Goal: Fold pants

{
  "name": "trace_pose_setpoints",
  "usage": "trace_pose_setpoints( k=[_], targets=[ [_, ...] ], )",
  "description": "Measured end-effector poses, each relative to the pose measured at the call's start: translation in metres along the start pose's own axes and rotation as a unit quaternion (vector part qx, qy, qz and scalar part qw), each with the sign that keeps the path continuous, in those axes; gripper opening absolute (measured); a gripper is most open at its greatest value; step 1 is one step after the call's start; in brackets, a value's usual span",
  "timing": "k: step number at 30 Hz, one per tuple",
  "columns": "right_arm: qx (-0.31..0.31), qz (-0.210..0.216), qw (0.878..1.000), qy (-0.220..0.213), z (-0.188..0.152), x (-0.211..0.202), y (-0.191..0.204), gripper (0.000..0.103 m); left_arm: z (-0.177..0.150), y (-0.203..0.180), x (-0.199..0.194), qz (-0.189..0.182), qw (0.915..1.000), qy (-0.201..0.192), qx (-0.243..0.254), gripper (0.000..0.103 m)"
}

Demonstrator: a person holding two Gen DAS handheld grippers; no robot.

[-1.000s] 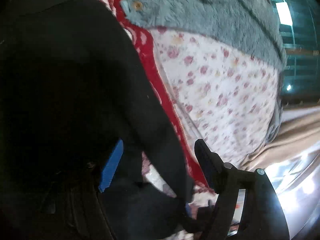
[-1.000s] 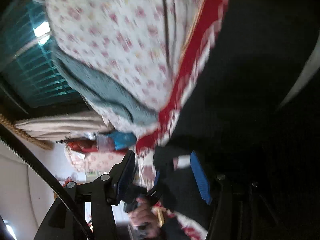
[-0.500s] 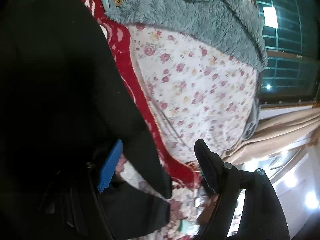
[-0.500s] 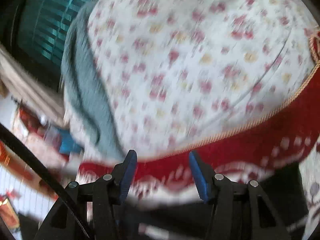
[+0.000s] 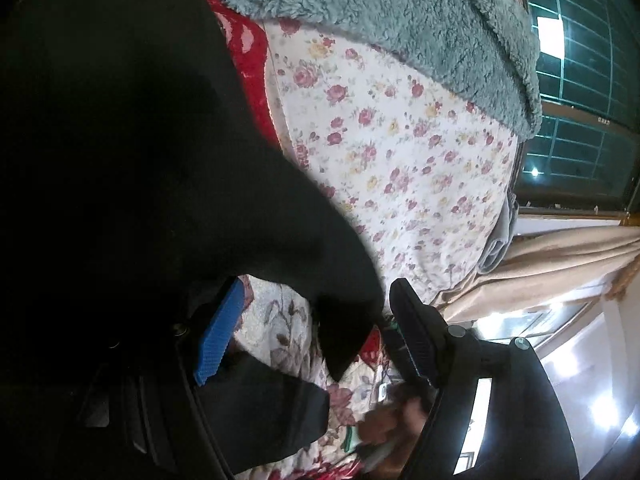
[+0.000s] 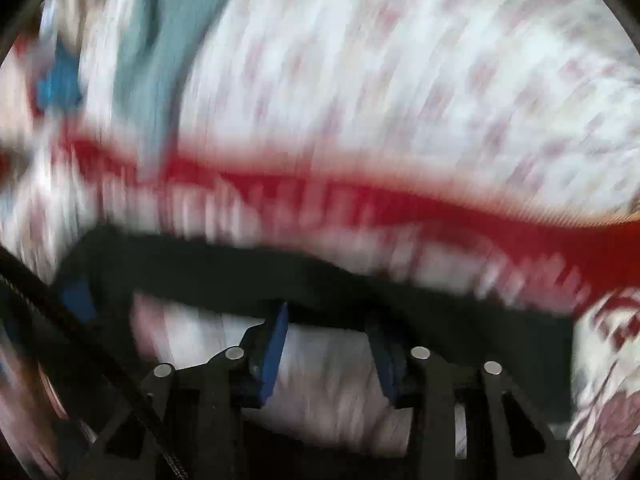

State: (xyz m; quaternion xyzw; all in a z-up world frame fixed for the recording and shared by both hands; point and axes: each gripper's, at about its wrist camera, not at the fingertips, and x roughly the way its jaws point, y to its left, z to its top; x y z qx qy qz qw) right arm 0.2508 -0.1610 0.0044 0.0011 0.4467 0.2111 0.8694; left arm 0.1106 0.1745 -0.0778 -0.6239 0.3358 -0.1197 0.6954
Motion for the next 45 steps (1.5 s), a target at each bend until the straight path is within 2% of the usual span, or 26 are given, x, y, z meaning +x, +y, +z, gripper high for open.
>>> trace_pose_setpoints(
  k=[1, 3, 5, 7, 11, 15, 19, 21, 22, 25, 27, 28, 30, 33, 35, 37, 40, 41, 43, 45],
  targets=[
    [0.016, 0.003, 1.0, -0.019, 0.008, -0.013, -0.006, 0.051, 0.0, 0.001, 0.0, -0.002, 1.0, -0.001, -0.003, 0.075],
    [0.0, 0.003, 1.0, -0.014, 0.014, -0.022, -0.007, 0.053, 0.002, 0.004, -0.002, -0.007, 0.9999, -0.003, -0.01, 0.075],
    [-0.02, -0.023, 0.999, -0.009, 0.007, -0.023, -0.013, 0.053, 0.003, 0.006, -0.005, -0.01, 0.9998, -0.009, -0.016, 0.075],
    [-0.007, -0.027, 1.0, -0.004, -0.003, -0.022, -0.029, 0.053, 0.003, 0.008, -0.007, -0.013, 0.9996, -0.012, -0.021, 0.075],
    [0.041, -0.053, 0.998, 0.008, -0.008, -0.02, -0.08, 0.053, 0.002, 0.01, -0.009, -0.014, 0.9994, -0.012, -0.029, 0.075],
    [0.118, -0.054, 0.991, 0.014, -0.014, -0.02, -0.127, 0.053, 0.002, 0.012, -0.009, -0.017, 0.9992, -0.008, -0.035, 0.075],
    [0.166, -0.044, 0.985, 0.024, -0.021, -0.008, -0.16, 0.053, 0.002, 0.01, -0.005, -0.007, 0.9996, -0.006, -0.027, 0.075],
    [0.176, -0.041, 0.983, 0.043, -0.014, 0.009, -0.172, 0.053, 0.002, 0.007, 0.0, 0.001, 0.9998, -0.002, -0.019, 0.075],
    [0.172, -0.058, 0.983, 0.04, -0.006, 0.015, -0.176, 0.053, 0.002, 0.006, 0.001, 0.003, 0.9999, 0.0, -0.014, 0.075],
    [0.163, -0.074, 0.983, 0.028, 0.023, 0.027, -0.185, 0.052, 0.0, 0.005, 0.003, 0.005, 1.0, 0.002, -0.007, 0.075],
    [0.149, -0.115, 0.981, 0.04, 0.034, 0.035, -0.188, 0.052, 0.0, 0.005, 0.003, 0.007, 1.0, 0.001, -0.006, 0.075],
    [0.146, -0.119, 0.981, 0.039, 0.035, 0.034, -0.189, 0.052, 0.001, 0.005, 0.004, 0.008, 0.9999, 0.001, -0.007, 0.075],
    [0.143, -0.101, 0.984, 0.024, 0.029, 0.028, -0.191, 0.053, 0.001, 0.006, 0.005, 0.009, 0.9999, 0.003, -0.006, 0.075],
    [0.161, -0.015, 0.986, 0.028, 0.01, 0.028, -0.198, 0.053, 0.001, 0.005, 0.008, 0.01, 0.9999, 0.007, -0.005, 0.075],
    [0.205, 0.049, 0.976, 0.05, -0.001, 0.041, -0.21, 0.053, 0.001, 0.005, 0.008, 0.01, 0.9999, 0.008, -0.005, 0.075],
    [0.265, 0.084, 0.96, 0.045, -0.007, 0.053, -0.223, 0.053, 0.001, 0.006, 0.008, 0.009, 0.9999, 0.008, -0.007, 0.075],
    [0.337, 0.115, 0.933, 0.056, -0.017, 0.075, -0.234, 0.053, 0.0, 0.005, 0.009, 0.014, 0.9999, 0.007, -0.004, 0.075],
    [0.349, 0.108, 0.929, 0.061, -0.018, 0.08, -0.234, 0.051, 0.0, 0.005, 0.01, 0.015, 0.9999, 0.007, -0.003, 0.075],
    [0.359, 0.103, 0.927, 0.042, -0.012, 0.081, -0.231, 0.052, 0.002, 0.004, 0.013, 0.019, 0.9998, 0.009, 0.002, 0.075],
    [0.366, 0.106, 0.924, 0.04, -0.009, 0.088, -0.231, 0.046, 0.003, 0.004, 0.016, 0.022, 0.9997, 0.011, 0.007, 0.075]
  ],
)
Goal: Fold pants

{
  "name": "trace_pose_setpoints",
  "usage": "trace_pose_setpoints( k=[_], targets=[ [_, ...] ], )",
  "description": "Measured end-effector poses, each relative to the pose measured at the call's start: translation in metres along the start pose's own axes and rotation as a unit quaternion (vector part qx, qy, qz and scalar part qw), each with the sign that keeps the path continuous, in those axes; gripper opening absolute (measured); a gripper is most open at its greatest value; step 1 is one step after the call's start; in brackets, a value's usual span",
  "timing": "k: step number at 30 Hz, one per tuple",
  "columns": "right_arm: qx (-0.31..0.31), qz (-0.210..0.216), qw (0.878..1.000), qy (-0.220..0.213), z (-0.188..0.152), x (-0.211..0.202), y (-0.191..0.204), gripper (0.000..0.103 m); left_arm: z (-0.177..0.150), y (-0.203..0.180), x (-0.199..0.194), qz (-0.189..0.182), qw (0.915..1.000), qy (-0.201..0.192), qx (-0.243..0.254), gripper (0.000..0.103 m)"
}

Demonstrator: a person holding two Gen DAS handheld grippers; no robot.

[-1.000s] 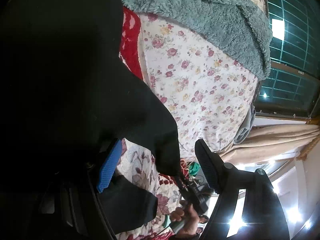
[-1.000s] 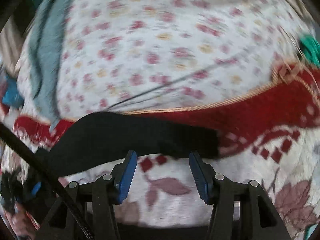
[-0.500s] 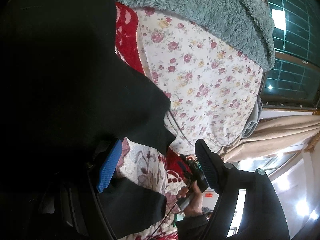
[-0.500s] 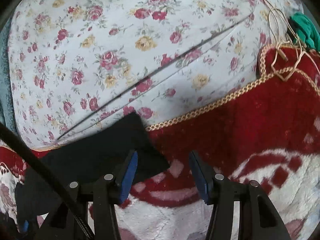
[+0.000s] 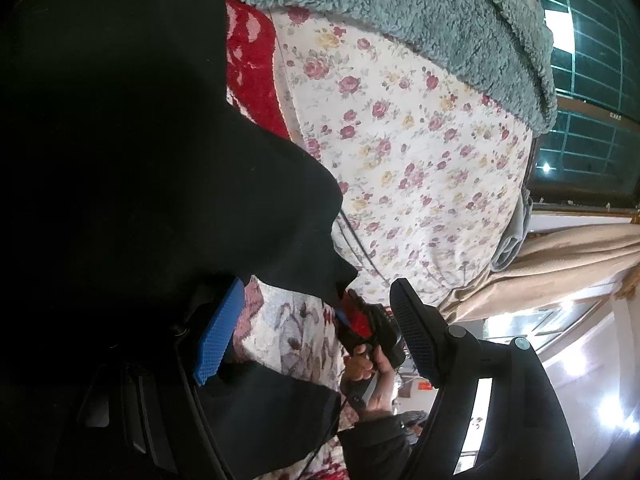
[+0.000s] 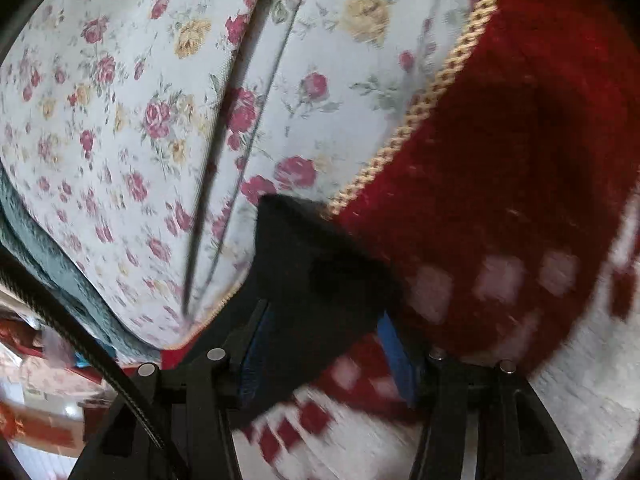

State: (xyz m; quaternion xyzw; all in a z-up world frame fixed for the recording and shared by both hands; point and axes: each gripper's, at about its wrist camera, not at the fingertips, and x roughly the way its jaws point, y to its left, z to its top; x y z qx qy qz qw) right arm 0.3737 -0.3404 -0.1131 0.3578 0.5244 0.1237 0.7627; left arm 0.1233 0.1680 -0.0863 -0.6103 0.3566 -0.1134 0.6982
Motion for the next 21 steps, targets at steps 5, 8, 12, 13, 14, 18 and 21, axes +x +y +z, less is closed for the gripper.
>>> trace_pose_setpoints(
  k=[5, 8, 12, 13, 14, 18, 21],
  targets=[
    [-0.07, -0.05, 0.996, -0.009, -0.013, -0.004, 0.02, 0.005, 0.002, -0.002, 0.003, -0.001, 0.9999, 0.006, 0.009, 0.075],
    [-0.097, -0.08, 0.991, -0.038, -0.032, -0.031, 0.031, 0.005, 0.0, -0.003, -0.001, -0.013, 0.9998, 0.006, 0.013, 0.075],
    [-0.1, -0.096, 0.986, -0.095, -0.063, -0.091, 0.032, 0.005, -0.004, -0.011, -0.014, -0.046, 0.9986, -0.003, 0.027, 0.075],
    [-0.099, -0.091, 0.986, -0.098, -0.069, -0.104, 0.029, 0.005, -0.005, -0.013, -0.02, -0.055, 0.998, -0.012, 0.03, 0.075],
    [-0.101, -0.09, 0.986, -0.099, -0.077, -0.114, 0.026, 0.005, -0.005, -0.013, -0.026, -0.061, 0.9974, -0.021, 0.031, 0.075],
    [-0.094, -0.093, 0.987, -0.095, -0.093, -0.133, 0.008, 0.005, -0.003, -0.002, -0.051, -0.079, 0.9957, -0.048, -0.002, 0.075],
    [-0.079, -0.096, 0.987, -0.103, -0.095, -0.142, -0.013, 0.005, -0.001, 0.007, -0.062, -0.077, 0.9946, -0.062, -0.029, 0.075]
  ],
)
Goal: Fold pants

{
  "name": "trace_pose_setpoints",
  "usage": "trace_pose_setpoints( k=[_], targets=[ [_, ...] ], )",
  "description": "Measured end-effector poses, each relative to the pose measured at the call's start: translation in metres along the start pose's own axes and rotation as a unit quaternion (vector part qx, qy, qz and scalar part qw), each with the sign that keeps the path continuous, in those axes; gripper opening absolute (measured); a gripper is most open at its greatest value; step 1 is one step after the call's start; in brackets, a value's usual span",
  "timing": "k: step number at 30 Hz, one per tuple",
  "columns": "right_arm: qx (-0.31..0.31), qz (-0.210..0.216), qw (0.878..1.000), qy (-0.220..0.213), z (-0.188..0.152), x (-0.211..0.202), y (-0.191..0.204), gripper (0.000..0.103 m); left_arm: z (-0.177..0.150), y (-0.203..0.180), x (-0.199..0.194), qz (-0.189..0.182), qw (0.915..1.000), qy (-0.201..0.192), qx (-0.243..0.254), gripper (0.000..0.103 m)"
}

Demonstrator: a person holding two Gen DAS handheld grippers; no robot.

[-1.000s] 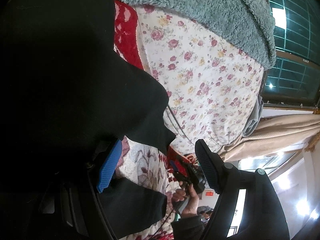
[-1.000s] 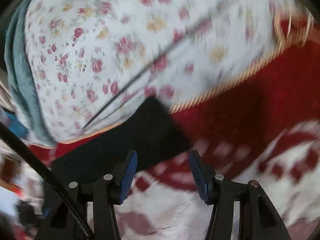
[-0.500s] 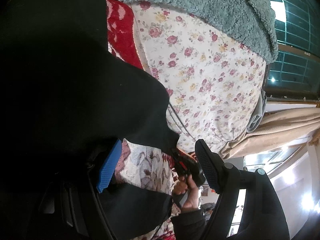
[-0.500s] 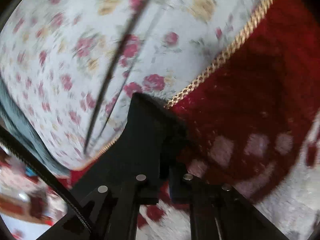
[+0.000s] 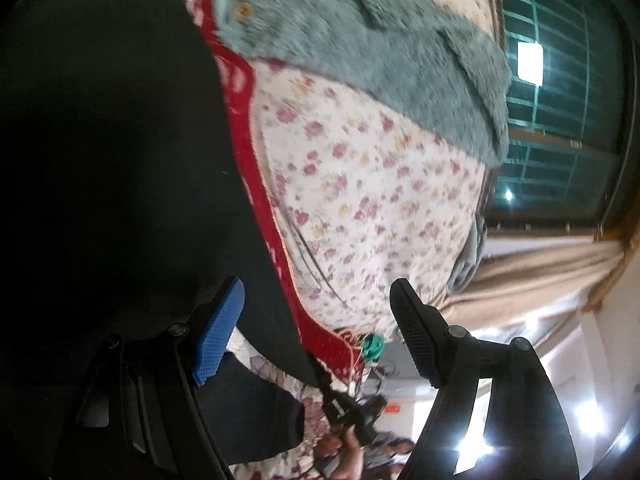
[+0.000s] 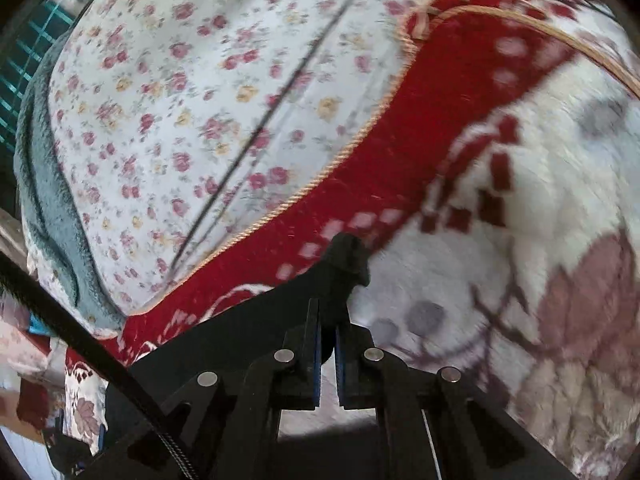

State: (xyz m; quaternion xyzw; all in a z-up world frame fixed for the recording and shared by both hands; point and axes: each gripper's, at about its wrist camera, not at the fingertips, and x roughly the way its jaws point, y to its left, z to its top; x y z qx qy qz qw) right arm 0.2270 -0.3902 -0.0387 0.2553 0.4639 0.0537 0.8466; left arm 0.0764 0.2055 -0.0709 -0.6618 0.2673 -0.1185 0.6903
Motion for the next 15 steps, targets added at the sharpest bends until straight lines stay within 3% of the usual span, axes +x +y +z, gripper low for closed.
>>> trace_pose_setpoints(
  k=[5, 8, 12, 15],
  targets=[
    [0.02, 0.009, 0.999, -0.03, 0.004, -0.015, -0.023, 0.004, 0.003, -0.008, -0.025, 0.021, 0.9992, -0.03, 0.018, 0.075],
    [0.018, -0.006, 0.999, -0.05, 0.004, -0.017, -0.036, 0.003, 0.0, -0.009, -0.044, 0.032, 0.9983, -0.043, 0.024, 0.075],
    [0.054, 0.029, 0.997, -0.037, -0.005, -0.006, -0.048, 0.003, -0.008, -0.01, -0.06, 0.066, 0.9944, -0.061, 0.056, 0.075],
    [-0.058, 0.046, 0.994, -0.085, -0.008, -0.027, -0.005, 0.005, -0.016, -0.012, -0.058, 0.108, 0.9866, -0.07, 0.101, 0.075]
  ],
)
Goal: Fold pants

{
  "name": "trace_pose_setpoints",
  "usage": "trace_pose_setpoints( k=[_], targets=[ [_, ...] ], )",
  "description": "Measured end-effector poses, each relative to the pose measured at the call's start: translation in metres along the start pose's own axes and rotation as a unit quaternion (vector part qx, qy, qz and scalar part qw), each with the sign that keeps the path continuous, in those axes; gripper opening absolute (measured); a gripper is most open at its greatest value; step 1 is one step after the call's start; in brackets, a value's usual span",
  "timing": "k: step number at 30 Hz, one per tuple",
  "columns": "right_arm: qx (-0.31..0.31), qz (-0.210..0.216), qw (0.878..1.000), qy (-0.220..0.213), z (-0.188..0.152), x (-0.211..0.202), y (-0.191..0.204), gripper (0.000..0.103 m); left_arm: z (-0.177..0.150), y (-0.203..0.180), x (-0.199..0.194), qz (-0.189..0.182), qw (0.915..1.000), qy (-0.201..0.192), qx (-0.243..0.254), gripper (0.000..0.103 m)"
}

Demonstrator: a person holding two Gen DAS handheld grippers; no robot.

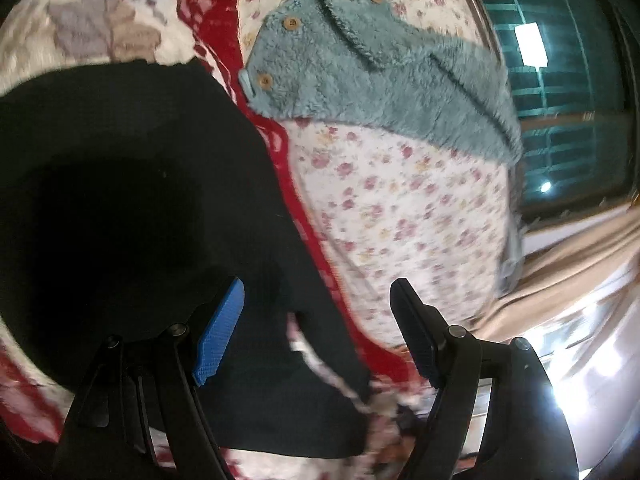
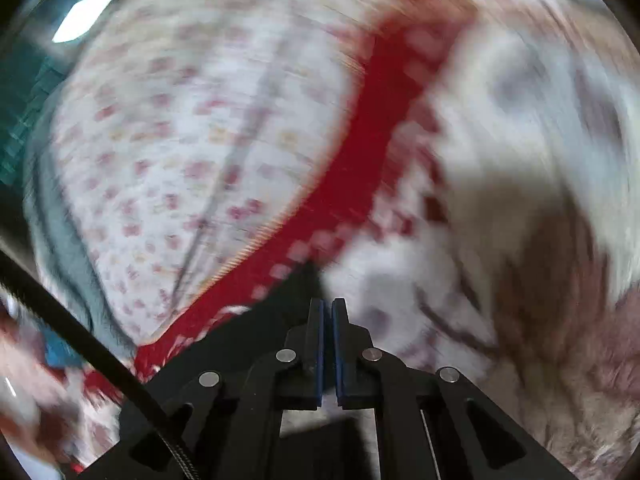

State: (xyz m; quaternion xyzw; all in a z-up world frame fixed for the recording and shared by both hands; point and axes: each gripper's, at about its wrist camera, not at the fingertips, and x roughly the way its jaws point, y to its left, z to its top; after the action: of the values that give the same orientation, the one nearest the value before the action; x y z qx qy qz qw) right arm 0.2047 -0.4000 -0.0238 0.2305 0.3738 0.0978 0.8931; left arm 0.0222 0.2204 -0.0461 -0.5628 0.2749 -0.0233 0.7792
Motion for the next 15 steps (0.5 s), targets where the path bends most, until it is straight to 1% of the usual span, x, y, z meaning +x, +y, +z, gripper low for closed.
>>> trace_pose_setpoints(
  k=[1, 2, 3, 4, 5, 6, 7, 8, 9, 10, 11, 12, 13, 14, 15],
  targets=[
    [-0.049, 0.016, 0.999, -0.004, -0.003, -0.003, 0.019, 0.007, -0.002, -0.003, 0.003, 0.001, 0.9999, 0.001, 0.011, 0.075],
    [-0.096, 0.032, 0.995, 0.006, -0.01, 0.0, 0.038, 0.012, -0.004, -0.007, 0.005, 0.003, 0.9997, 0.001, 0.026, 0.075],
    [-0.111, 0.032, 0.993, 0.019, -0.016, 0.005, 0.045, 0.014, -0.006, -0.011, 0.006, 0.009, 0.999, -0.004, 0.044, 0.075],
    [-0.121, 0.029, 0.991, 0.041, -0.021, 0.014, 0.049, 0.02, -0.009, -0.015, 0.006, 0.021, 0.9975, -0.012, 0.066, 0.076],
    [-0.124, 0.022, 0.989, 0.072, -0.026, 0.027, 0.049, 0.021, -0.012, -0.021, 0.006, 0.03, 0.9952, -0.024, 0.09, 0.078],
    [-0.123, 0.013, 0.987, 0.101, -0.03, 0.039, 0.047, 0.021, -0.015, -0.026, 0.005, 0.028, 0.9925, -0.036, 0.114, 0.082],
    [-0.122, -0.014, 0.984, 0.126, -0.033, 0.051, 0.042, 0.021, -0.017, -0.028, 0.003, 0.026, 0.9911, -0.044, 0.123, 0.082],
    [-0.116, -0.053, 0.98, 0.154, -0.038, 0.064, 0.031, 0.021, -0.017, -0.027, 0.001, 0.022, 0.9904, -0.051, 0.126, 0.082],
    [-0.104, -0.039, 0.982, 0.152, -0.039, 0.064, 0.024, 0.021, -0.013, -0.022, -0.001, 0.012, 0.992, -0.053, 0.114, 0.082],
    [-0.079, -0.014, 0.987, 0.141, -0.037, 0.061, 0.016, 0.021, -0.008, -0.015, -0.002, 0.001, 0.9948, -0.046, 0.091, 0.082],
    [-0.06, -0.002, 0.987, 0.148, -0.036, 0.062, 0.009, 0.021, -0.004, -0.009, -0.003, -0.005, 0.9968, -0.037, 0.071, 0.082],
    [-0.041, 0.013, 0.988, 0.145, -0.036, 0.061, 0.003, 0.021, 0.005, 0.003, -0.005, -0.01, 0.9992, -0.022, 0.033, 0.082],
    [-0.033, 0.021, 0.989, 0.143, -0.037, 0.06, 0.0, 0.021, 0.013, 0.015, -0.01, -0.015, 0.9998, -0.014, 0.001, 0.082],
    [-0.027, 0.027, 0.989, 0.141, -0.038, 0.06, -0.003, 0.021, 0.019, 0.029, -0.017, -0.031, 0.9989, -0.011, -0.032, 0.082],
    [-0.031, 0.026, 0.989, 0.141, -0.038, 0.06, -0.002, 0.021, 0.024, 0.044, -0.027, -0.044, 0.9967, -0.019, -0.065, 0.082]
  ],
)
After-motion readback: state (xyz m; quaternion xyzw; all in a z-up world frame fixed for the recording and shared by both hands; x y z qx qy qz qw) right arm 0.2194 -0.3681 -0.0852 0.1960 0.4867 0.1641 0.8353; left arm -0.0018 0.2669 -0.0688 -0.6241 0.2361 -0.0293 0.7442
